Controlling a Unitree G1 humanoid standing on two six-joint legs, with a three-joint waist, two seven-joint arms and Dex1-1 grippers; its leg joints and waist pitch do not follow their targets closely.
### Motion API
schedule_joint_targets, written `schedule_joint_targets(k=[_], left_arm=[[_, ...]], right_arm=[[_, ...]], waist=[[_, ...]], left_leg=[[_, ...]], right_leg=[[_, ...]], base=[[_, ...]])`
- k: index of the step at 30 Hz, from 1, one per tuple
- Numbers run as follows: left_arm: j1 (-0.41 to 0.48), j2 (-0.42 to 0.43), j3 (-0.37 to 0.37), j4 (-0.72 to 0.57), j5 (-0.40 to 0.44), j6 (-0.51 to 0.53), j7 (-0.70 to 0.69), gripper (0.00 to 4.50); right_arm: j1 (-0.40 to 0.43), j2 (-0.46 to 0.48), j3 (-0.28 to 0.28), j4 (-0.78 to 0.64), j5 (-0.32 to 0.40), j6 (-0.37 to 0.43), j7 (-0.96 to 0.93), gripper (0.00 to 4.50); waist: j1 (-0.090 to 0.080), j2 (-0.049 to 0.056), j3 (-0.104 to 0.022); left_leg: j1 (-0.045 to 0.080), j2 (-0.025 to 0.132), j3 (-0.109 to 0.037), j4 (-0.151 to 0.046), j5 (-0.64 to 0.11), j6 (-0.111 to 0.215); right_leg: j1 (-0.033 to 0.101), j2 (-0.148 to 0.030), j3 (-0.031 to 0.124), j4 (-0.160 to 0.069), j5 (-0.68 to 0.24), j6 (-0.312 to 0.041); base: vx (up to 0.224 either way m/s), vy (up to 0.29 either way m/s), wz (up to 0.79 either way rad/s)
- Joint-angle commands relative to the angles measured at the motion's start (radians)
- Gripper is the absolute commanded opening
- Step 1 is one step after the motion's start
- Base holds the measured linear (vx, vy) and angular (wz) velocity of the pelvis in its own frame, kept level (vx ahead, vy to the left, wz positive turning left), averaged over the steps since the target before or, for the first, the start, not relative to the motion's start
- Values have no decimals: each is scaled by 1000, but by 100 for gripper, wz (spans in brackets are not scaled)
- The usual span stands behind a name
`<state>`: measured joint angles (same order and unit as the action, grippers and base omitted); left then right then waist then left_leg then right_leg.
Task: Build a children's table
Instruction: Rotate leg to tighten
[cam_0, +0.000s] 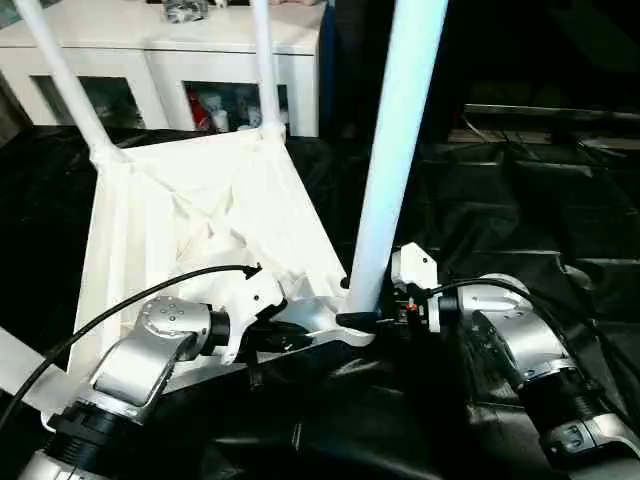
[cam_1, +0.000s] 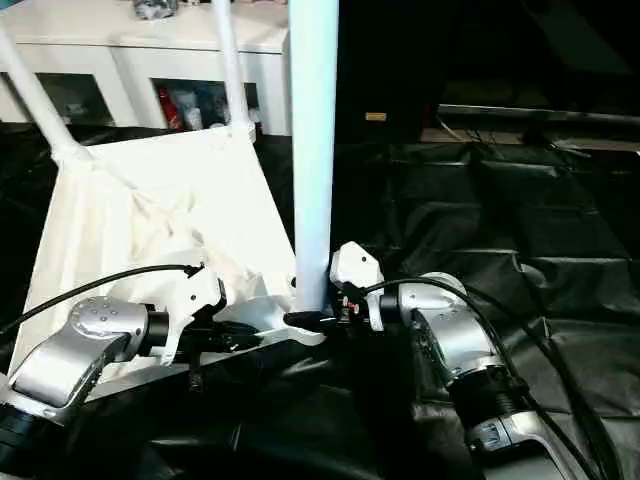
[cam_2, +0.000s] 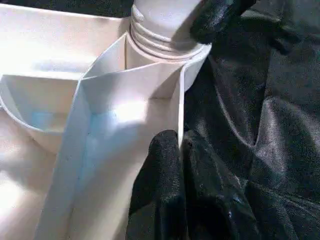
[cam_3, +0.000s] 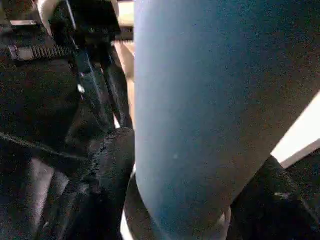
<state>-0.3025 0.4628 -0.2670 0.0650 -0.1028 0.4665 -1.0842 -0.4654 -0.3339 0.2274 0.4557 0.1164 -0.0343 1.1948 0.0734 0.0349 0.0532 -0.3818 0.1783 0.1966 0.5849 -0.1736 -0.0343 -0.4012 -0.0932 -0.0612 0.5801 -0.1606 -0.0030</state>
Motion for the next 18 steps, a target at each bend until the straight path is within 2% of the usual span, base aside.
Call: schedule_joint_targets(k=[1, 3, 5, 7, 8, 9, 10, 11, 12, 13, 14, 15, 16, 17, 18], left_arm=[[-24, -5, 4, 16, -1, -6, 33, 0], [-32, -44, 13, 35, 19, 17, 114, 0], [-39, -85, 24, 48, 35, 35, 187, 0], [-42, -114, 33, 55, 40, 46, 231, 0], [-52, -182, 54, 73, 52, 60, 332, 0], [-53, -193, 54, 75, 54, 62, 346, 0], [-55, -276, 52, 86, 73, 72, 446, 0], [-54, -297, 49, 88, 77, 75, 468, 0], [-54, -297, 49, 88, 77, 75, 468, 0], [-54, -350, 38, 95, 89, 78, 527, 0], [-58, -377, 31, 102, 99, 75, 561, 0], [-59, -384, 30, 103, 102, 75, 568, 0], [-61, -402, 23, 102, 104, 73, 578, 0], [-64, -406, 13, 99, 103, 65, 568, 0], [-64, -406, 13, 99, 103, 65, 568, 0]], right_arm=[[26, 6, 39, 22, -18, 4, -2, 229], [53, 43, 17, 19, -21, 54, -92, 215], [72, 75, 6, 26, -40, 62, -179, 208], [79, 97, 0, 40, -61, 57, -246, 206], [93, 149, -12, 64, -92, 63, -378, 204], [96, 159, -15, 67, -95, 67, -401, 204], [116, 235, -17, 65, -105, 114, -517, 204], [121, 256, -14, 63, -109, 128, -545, 204], [121, 256, -14, 63, -109, 128, -545, 204], [132, 309, -2, 54, -121, 168, -608, 204], [132, 341, 10, 51, -119, 174, -619, 204], [132, 347, 13, 50, -119, 174, -622, 204], [127, 362, 27, 49, -126, 161, -630, 204], [118, 371, 26, 50, -116, 149, -629, 237], [118, 371, 26, 50, -116, 149, -629, 257]], waist=[[-3, -4, -58], [-4, -4, -55], [-6, -6, -49], [-10, -7, -45], [-15, -8, -43], [-20, -9, -40], [-29, -13, -33], [-32, -13, -28], [-36, -12, -26], [-49, -9, -20], [-64, -3, -23], [-70, 11, -16], [-71, 19, -14], [-54, 25, -21], [-36, 26, -8]], left_leg=[[25, 52, -24, -78, -290, 33], [26, 52, -23, -80, -301, 29], [31, 51, -27, -84, -366, 1], [31, 50, -30, -87, -400, -15], [34, 49, -34, -89, -432, -27], [36, 48, -34, -89, -450, -33], [47, 42, -40, -86, -512, -44], [51, 43, -43, -86, -533, -49], [57, 39, -45, -83, -562, -53], [70, 34, -53, -79, -636, -57], [67, 35, -63, -87, -677, -63], [68, 44, -74, -108, -757, -67], [42, 64, -80, -151, -853, -74], [9, 82, -80, -185, -878, -81], [-25, 98, -61, -241, -940, -88]], right_leg=[[34, -49, 40, -60, -285, -219], [31, -49, 41, -63, -298, -216], [29, -53, 40, -74, -408, -189], [27, -53, 38, -80, -470, -167], [25, -55, 35, -87, -530, -142], [21, -54, 34, -92, -560, -131], [12, -54, 26, -110, -676, -84], [8, -55, 22, -118, -710, -71], [3, -52, 13, -128, -748, -51], [-1, -45, -11, -143, -802, -13], [17, -44, -29, -147, -778, 3], [30, -34, -48, -145, -732, 6], [70, -20, -56, -97, -621, -8], [111, -24, -29, 0, -484, -34], [128, -9, -21, 70, -400, -51]], base=[[0, 0, 0], [0, 0, 0], [0, 0, 0], [0, 0, 0], [0, 0, 0], [-53, 6, -4], [-62, 10, -3], [-62, 10, -3], [-59, 19, -5], [0, 0, 0], [0, 0, 0], [0, 0, 0], [-69, 27, -2], [-69, 27, -2], [-68, -36, 27]])
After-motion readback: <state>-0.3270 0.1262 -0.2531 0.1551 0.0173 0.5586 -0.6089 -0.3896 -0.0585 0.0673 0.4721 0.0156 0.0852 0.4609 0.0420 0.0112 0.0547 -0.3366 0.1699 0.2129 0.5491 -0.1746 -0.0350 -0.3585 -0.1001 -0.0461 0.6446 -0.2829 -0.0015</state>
